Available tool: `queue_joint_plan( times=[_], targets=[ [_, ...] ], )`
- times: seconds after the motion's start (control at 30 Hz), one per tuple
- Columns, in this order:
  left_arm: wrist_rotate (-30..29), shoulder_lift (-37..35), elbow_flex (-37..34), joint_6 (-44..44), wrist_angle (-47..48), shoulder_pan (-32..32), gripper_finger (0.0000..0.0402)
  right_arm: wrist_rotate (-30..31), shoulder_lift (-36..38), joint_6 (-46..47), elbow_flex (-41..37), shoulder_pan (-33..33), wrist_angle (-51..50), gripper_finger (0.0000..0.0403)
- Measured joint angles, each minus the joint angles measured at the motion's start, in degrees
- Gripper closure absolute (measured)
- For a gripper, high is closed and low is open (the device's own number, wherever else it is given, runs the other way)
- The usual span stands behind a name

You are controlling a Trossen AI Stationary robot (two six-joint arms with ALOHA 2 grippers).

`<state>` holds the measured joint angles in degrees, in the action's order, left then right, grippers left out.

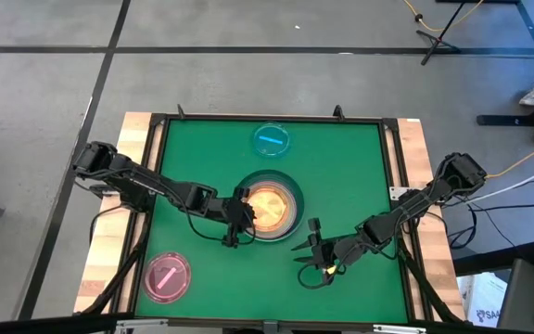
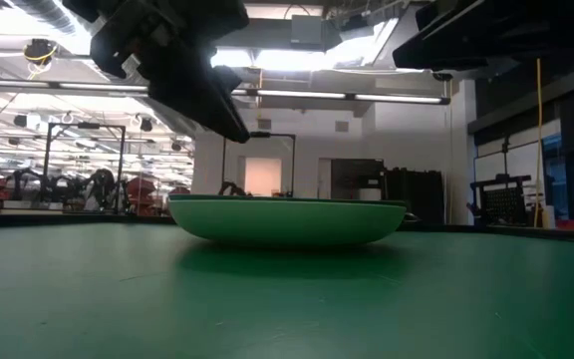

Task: Stack plastic plates
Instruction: Stack the blue transparent plate on top of the orange transparent plate

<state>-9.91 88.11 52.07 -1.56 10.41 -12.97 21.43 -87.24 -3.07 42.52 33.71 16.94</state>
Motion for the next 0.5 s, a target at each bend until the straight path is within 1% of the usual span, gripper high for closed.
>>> queue_joint_plan(
  times=[0.17,0.27,0.4,0.5],
  targets=[
    [0.2,0.0,0.3,0.4,-0.3,-0.2,0.0289,1.4,0.0,0.0,0.0,0.0,-1.0,0.0282],
    [0.0,0.0,0.3,0.0,-4.7,-0.2,0.0288,2.2,0.3,-0.4,0.1,-0.1,-4.5,0.0282],
    [0.2,0.7,0.4,-0.1,-9.9,-0.5,0.0288,5.4,1.3,-0.4,0.1,-3.2,-6.4,0.0282],
    [0.2,1.6,0.5,-0.1,-13.8,-0.8,0.0288,5.6,2.9,-0.3,0.1,-7.6,-8.5,0.0282]
  ],
)
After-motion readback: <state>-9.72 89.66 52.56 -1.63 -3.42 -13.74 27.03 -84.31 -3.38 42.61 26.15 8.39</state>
